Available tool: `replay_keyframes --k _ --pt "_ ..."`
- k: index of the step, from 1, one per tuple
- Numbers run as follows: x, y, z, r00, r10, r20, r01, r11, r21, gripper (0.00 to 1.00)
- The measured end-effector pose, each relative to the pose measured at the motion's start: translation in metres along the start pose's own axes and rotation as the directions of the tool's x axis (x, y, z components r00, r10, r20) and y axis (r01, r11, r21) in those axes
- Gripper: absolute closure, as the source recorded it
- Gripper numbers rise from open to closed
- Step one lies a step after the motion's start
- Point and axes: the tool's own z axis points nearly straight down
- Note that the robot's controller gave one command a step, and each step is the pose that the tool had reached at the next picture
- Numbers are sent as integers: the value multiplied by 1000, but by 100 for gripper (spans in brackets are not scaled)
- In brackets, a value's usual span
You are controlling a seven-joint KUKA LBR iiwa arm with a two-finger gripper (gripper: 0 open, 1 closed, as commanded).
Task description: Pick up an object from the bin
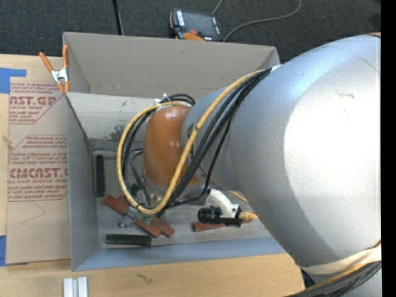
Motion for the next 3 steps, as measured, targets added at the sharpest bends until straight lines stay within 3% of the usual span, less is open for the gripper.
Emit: replay_keyframes --k 1,2,3 --pt "0 0 -32 1000 -1 0 1 1000 1 100" --pt "0 0 -39 1000 -1 -2 1 1000 2 100" --pt "0 1 -76 1000 -2 0 2 1000 0 100"
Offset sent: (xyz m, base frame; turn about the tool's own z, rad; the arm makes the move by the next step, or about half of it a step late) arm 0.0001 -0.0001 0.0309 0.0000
